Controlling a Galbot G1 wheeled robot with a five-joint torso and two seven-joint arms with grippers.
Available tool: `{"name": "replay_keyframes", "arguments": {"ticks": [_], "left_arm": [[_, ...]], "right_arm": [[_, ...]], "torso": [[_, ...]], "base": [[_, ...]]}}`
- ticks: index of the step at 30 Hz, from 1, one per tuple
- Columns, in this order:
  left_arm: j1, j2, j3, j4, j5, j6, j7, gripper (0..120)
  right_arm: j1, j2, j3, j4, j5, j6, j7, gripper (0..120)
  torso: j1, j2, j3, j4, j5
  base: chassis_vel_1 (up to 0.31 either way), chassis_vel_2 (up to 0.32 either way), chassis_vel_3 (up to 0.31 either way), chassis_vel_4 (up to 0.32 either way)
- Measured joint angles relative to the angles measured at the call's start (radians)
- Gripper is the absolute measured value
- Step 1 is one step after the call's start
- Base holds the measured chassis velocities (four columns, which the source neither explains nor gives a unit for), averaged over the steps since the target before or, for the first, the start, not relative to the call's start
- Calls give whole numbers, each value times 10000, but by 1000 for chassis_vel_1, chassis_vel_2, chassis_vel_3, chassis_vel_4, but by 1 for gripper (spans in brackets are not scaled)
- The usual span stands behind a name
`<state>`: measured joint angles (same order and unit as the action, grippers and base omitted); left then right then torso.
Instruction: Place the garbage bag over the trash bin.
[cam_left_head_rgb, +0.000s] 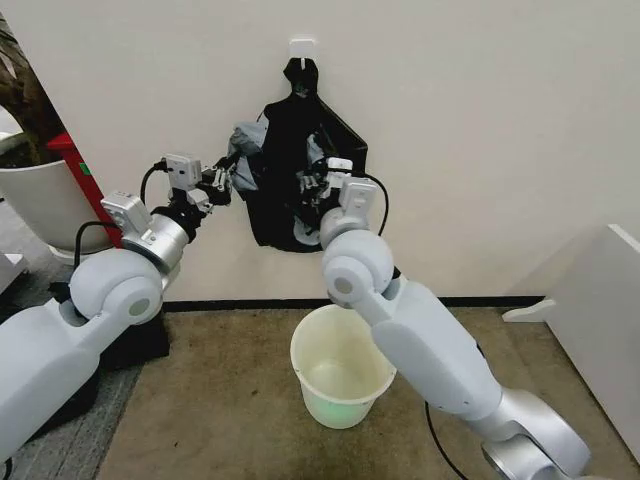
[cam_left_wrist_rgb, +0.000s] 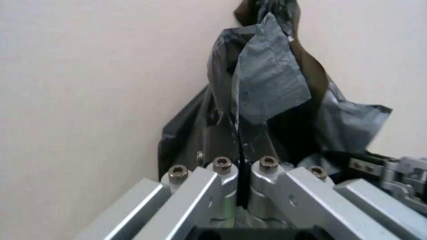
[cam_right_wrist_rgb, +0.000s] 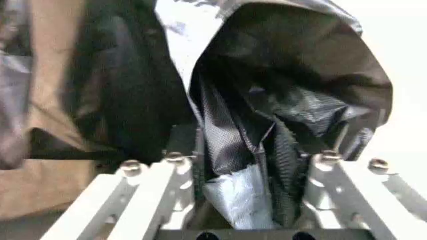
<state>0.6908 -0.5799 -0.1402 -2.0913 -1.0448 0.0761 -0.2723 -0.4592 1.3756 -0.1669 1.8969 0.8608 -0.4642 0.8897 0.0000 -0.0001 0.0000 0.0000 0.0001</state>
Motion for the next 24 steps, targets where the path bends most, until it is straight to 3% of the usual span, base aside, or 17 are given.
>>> {"name": "replay_keyframes", "arguments": {"ticks": [2, 3, 7, 15, 20, 24], "left_arm": [[-10, 4, -14, 19, -6, -6, -12, 0], [-13, 5, -28, 34, -17, -11, -26, 0], [-18, 5, -50, 108, -35, -16, -79, 0], [117, 118, -73, -134, -237, 18, -241, 0], [1098, 268, -162, -593, -162, 88, -241, 0], [3124, 162, -960, -1017, 377, 78, -88, 0]], "right_arm": [[-47, -54, 83, 7, 14, 11, -10, 19], [-87, -102, 156, 22, 34, 18, -25, 10], [-190, -247, 347, 113, 134, 93, -65, 0], [-389, -964, 709, 1234, 1227, 610, -609, 0], [-1127, -1545, 851, 1731, 1730, 574, -982, 0], [-2735, -1995, 1122, 2301, 1548, 493, -1558, 0]], "torso": [[0, 0, 0, 0, 0], [0, 0, 0, -1, 0], [0, 0, 0, 0, 0], [-1, 1, -2, -1, 2], [-1, 2, -1, 0, 1], [0, 2, -2, -1, 2]], "base": [[0, 0, 0, 0], [0, 0, 0, 0], [0, 0, 0, 0], [0, 0, 0, 0], [0, 0, 0, 0], [0, 0, 0, 0]]}}
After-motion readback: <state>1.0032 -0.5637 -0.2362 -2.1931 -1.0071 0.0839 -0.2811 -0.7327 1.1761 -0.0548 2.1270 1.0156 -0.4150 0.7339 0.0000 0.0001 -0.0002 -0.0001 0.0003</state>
